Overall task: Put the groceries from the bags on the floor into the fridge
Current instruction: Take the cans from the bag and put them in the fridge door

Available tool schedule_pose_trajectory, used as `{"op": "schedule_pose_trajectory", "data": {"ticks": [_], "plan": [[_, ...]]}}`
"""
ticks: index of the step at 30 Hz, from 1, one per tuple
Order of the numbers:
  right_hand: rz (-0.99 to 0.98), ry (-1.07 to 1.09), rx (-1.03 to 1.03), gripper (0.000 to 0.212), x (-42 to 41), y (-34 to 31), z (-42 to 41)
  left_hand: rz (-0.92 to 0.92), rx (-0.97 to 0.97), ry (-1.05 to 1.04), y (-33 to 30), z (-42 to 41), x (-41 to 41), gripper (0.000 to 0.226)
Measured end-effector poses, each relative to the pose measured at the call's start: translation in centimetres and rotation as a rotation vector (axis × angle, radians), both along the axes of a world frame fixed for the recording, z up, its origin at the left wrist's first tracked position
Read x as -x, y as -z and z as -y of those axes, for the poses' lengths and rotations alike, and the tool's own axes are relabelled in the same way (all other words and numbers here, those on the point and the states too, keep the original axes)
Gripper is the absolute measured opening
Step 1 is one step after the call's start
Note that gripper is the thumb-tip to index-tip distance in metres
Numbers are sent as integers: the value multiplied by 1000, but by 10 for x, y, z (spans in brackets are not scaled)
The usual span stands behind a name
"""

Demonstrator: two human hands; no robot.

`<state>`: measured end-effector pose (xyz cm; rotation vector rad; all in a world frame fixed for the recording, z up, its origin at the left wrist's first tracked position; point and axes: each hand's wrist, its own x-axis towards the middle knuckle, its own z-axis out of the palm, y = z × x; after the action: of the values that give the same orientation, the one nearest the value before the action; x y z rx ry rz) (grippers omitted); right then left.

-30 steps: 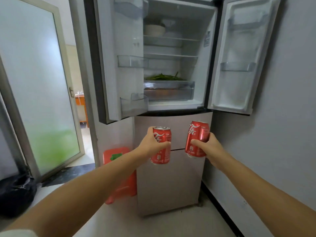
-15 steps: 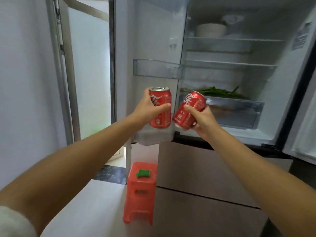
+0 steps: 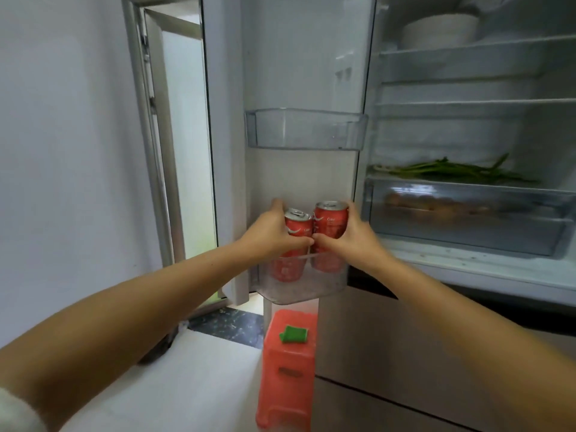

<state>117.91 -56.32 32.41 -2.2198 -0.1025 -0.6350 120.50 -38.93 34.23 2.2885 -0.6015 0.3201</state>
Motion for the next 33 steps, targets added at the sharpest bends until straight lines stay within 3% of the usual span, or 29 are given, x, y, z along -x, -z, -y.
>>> {"op": "schedule_pose_trajectory", "data": {"ticks": [3,11,17,24,33], "plan": [[-21,18,109,81,-1,2,5,28,-97,15,2,-2,-1,63],[-90,-71,208,56,14,-3,8,138,-182,3,5,-1,4,61],[-104,-68,183,65,41,-1,10,217,-223,-41,13,-7,19,65],[273,-86,191,30,86,39,-21,392,-91,-135,71,-39,78,63],[-127,-441,575,28,101,113,-162,83,-114,-337,139,-176,159,32]]}}
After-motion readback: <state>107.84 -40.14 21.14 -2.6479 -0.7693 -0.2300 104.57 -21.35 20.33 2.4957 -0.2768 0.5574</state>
